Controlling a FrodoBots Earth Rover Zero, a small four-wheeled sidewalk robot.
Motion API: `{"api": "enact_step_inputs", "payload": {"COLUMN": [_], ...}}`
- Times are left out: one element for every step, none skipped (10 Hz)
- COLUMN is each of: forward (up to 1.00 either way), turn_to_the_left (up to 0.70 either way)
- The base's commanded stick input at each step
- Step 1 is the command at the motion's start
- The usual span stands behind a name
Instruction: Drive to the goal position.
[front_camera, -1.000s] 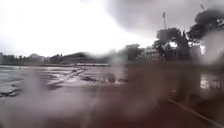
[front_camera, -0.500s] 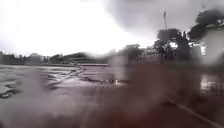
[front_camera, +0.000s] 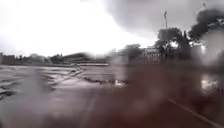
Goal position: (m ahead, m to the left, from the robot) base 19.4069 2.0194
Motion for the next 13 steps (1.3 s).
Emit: {"api": "enact_step_inputs", "payload": {"forward": [0.45, 0.45, 0.45, 0.45, 0.45, 0.45, 0.45, 0.45, 0.45, 0.45, 0.45, 0.45, 0.45], "turn_to_the_left": [0.0, 0.0, 0.0, 0.0, 0.0, 0.0, 0.0, 0.0, 0.0, 0.0, 0.0, 0.0, 0.0]}}
